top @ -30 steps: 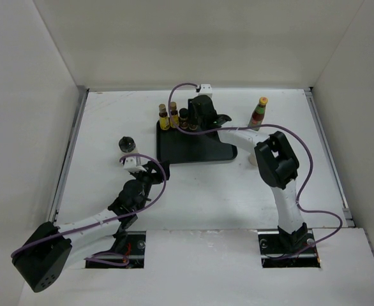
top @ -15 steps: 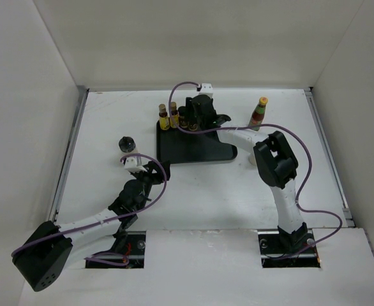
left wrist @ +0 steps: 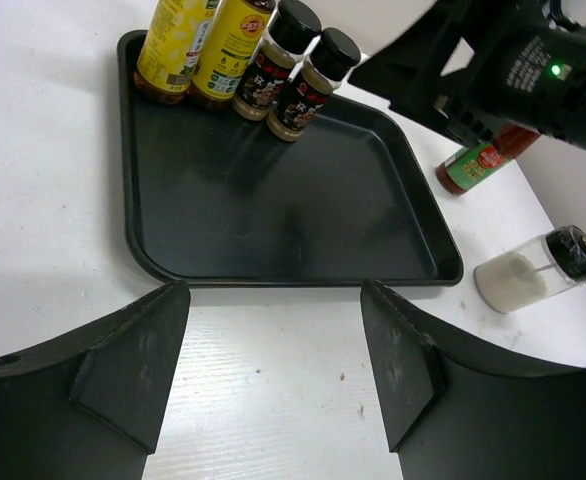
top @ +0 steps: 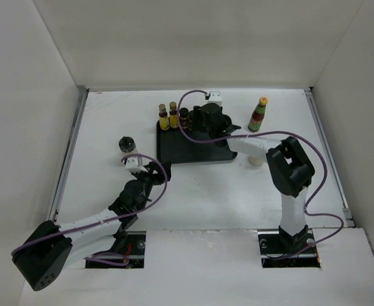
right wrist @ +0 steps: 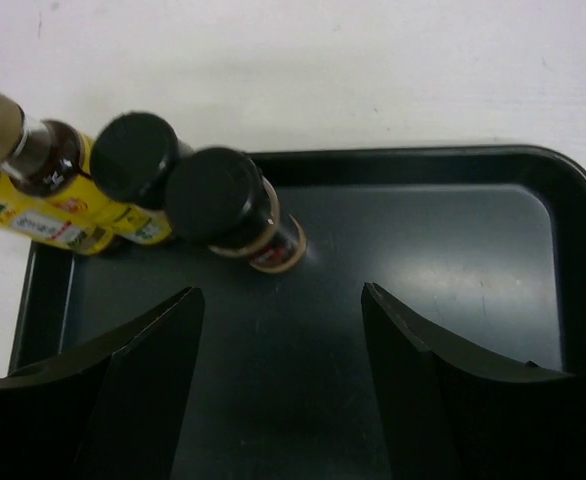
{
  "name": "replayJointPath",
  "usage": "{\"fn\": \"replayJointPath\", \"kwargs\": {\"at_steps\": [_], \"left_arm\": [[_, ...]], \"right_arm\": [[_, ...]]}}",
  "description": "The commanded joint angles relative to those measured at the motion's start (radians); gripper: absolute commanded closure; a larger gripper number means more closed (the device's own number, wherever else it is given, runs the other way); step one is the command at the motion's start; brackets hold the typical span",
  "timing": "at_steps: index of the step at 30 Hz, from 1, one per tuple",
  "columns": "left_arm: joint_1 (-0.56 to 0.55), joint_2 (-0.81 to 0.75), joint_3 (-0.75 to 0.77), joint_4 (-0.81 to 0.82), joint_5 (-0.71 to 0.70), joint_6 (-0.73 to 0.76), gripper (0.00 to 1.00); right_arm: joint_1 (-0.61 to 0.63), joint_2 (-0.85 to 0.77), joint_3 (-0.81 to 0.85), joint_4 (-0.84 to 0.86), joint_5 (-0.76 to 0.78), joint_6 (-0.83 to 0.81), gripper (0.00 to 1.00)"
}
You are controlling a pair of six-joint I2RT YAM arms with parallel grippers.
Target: Organize the condiment bottles
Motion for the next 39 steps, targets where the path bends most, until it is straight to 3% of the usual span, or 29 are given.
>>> {"fn": "replayJointPath", "kwargs": {"at_steps": [1,2,5,8,20,39], "left_arm": [[-0.007,-0.001,0.021,0.047,0.01,-0.009,0.33],[-0.01,-0.001,0.021,0.047,0.007,-0.009,0.33],[-0.007,0.007,0.022,0.049,0.003,-0.009,0.33],[-0.007,-0.001,0.021,0.047,0.003,-0.009,0.33],[0.004,-0.005,0.016,0.047,0.003,-0.009,0.33],[0.007,-0.005,0.018,0.049,0.001,-0.006,0.33]], "right_arm": [[0.009,-0.089,-0.07,0.099,0.004,0.001,0.29],[0.012,-0.097,-0.088,0.111,-0.002,0.0,0.34],[0.014,-0.065,-0.083,0.093,-0.05,0.003,0.66],[0.014,-0.006,-0.029,0.058,-0.076,0.016,0.85],[-0.012,0.198,0.171,-0.007,-0.14,0.102,0.77],[-0.034,0.223,0.249,-0.047,-0.122,0.144,0.74]]}}
